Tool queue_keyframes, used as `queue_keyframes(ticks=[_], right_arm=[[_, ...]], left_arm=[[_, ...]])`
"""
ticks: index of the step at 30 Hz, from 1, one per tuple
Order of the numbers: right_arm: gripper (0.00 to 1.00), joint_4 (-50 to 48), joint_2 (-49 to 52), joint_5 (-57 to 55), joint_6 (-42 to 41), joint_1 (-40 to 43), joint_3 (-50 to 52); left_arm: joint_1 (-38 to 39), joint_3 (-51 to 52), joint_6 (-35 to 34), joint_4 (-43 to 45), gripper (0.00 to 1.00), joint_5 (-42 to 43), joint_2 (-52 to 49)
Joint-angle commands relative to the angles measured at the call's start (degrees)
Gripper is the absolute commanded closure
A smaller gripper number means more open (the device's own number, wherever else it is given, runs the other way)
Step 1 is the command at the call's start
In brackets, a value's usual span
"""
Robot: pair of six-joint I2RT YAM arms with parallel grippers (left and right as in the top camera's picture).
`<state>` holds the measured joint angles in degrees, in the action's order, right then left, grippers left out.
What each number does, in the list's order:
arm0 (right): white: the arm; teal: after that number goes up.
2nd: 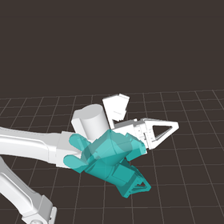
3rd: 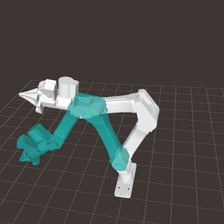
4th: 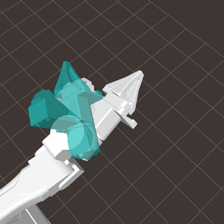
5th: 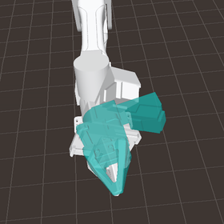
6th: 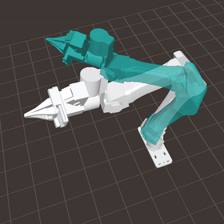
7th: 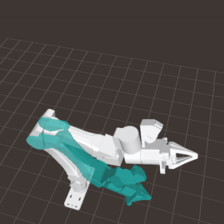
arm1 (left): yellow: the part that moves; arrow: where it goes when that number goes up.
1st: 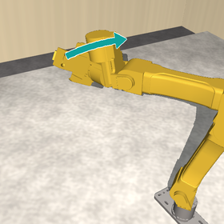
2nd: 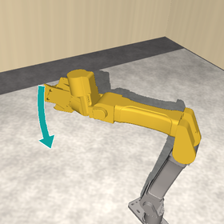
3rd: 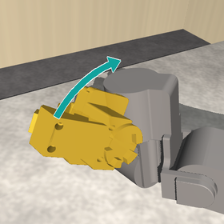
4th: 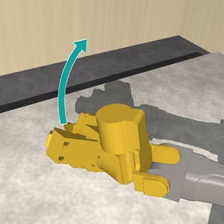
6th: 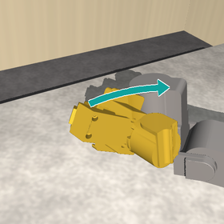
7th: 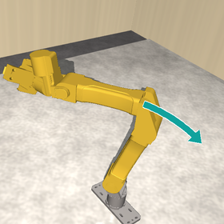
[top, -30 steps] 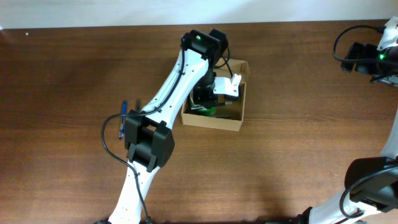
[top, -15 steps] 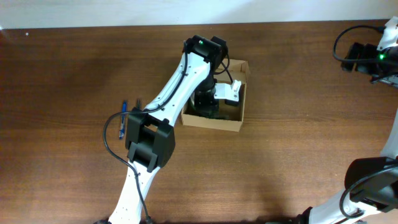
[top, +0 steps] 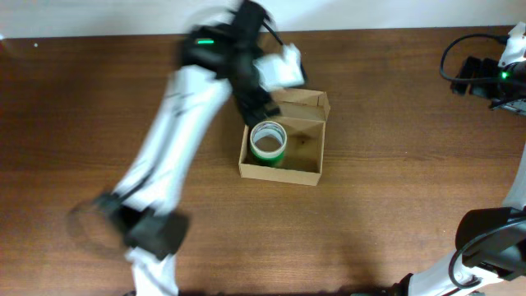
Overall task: Pack container
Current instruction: 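Return the left gripper to the pens and grasp the blue pen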
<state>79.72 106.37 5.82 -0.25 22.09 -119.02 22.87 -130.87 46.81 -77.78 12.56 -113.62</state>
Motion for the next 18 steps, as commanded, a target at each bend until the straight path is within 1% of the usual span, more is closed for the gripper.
queue_keyframes(ticks=[1,4,5,6,8,9,13,14,18], right_arm=[[0.01,0.48,0.2,-0.07,-0.7,0.07,-0.02],[0.01,0.48,0.22,-0.07,-0.7,0.07,-0.02],[0.01,0.5,0.2,-0.04,-0.72,0.07,-0.02],[0.01,0.5,0.22,-0.04,-0.72,0.07,-0.02],[0.01,0.5,0.2,-0.07,-0.72,0.07,-0.02],[0.01,0.5,0.22,-0.04,-0.7,0.07,-0.02],[0.01,0.5,0.2,-0.07,-0.7,0.07,-0.02],[0.01,0.5,0.2,-0.07,-0.7,0.07,-0.02],[0.01,0.48,0.2,-0.07,-0.7,0.07,-0.02]], left_arm=[[-9.38,9.53,-12.0,5.66,0.01,-0.39,13.11],[-17.88,21.68,-22.38,11.43,0.0,-1.55,20.2],[-21.11,25.81,-29.57,11.91,0.0,-3.76,21.24],[-23.71,28.83,-35.15,10.99,0.0,-5.53,21.22],[-26.73,33.9,-39.36,11.13,0.05,-6.21,20.7],[-28.52,38.62,-41.18,12.98,0.11,-6.32,20.17],[-30.99,48.5,-41.38,17.51,0.11,-6.71,17.0],[-31.26,50.69,-41.35,18.25,0.11,-9.38,14.78],[-31.28,51.36,-38.97,20.33,0.11,-12.57,8.61]])
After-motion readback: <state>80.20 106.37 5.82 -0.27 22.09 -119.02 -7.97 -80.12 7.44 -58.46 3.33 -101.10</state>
